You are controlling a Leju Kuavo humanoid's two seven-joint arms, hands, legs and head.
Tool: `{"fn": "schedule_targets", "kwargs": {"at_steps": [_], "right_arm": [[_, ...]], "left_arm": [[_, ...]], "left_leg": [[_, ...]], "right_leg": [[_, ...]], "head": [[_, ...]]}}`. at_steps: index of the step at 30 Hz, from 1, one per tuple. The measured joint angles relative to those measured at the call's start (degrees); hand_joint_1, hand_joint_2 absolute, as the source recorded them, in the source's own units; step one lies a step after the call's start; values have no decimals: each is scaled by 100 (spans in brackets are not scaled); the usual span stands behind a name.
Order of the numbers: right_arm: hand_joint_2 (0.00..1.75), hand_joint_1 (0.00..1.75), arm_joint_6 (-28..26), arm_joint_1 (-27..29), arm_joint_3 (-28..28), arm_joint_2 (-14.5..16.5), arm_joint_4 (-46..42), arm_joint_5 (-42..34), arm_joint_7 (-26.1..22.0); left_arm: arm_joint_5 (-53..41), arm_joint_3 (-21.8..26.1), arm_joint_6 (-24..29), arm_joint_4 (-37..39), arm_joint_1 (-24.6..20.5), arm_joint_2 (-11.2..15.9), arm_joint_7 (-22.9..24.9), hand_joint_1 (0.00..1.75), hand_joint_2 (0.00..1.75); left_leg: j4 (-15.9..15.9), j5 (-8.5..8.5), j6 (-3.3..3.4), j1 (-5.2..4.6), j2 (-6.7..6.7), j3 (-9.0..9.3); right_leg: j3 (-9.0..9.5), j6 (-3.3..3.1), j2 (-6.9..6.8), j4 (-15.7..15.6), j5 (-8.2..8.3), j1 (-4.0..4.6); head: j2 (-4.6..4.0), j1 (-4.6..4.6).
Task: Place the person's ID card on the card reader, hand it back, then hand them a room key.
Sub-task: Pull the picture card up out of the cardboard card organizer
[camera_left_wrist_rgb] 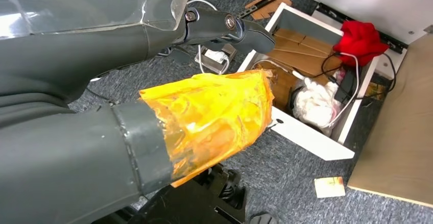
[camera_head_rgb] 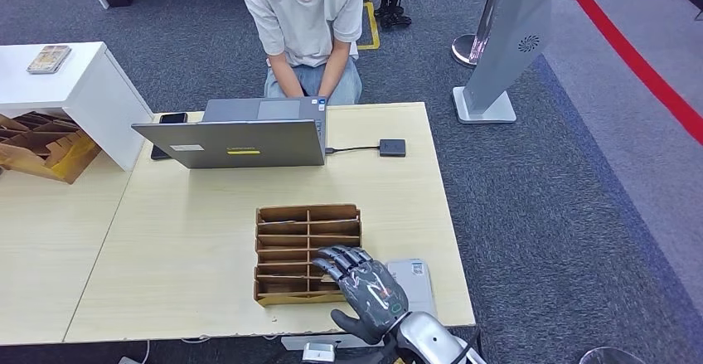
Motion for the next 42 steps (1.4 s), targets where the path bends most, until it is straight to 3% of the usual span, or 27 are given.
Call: {"fn": "schedule_targets", "kwargs": {"at_steps": [7,21,42], "right_arm": [[175,49,248,-212,-25,267,74,69,126],[175,64,252,-220,-130,373,258,85,102],[175,46,386,-246,-278,481,458,209,21]], "left_arm": [[-43,-99,-70,0,-63,-21,291,0,0],[-75,-230,-72,0,-68,-111,467,0,0],[8,-362,-97,0,-76,-114,471,0,0]], "left_leg": [[0,1,0,0,0,1],[0,1,0,0,0,0],[0,1,0,-1,0,0]], "right_leg": [[1,0,-2,1,0,0],[0,0,-2,0,0,0],[0,0,-2,0,0,-1]], "head": [[0,-1],[0,-1],[0,0]]}}
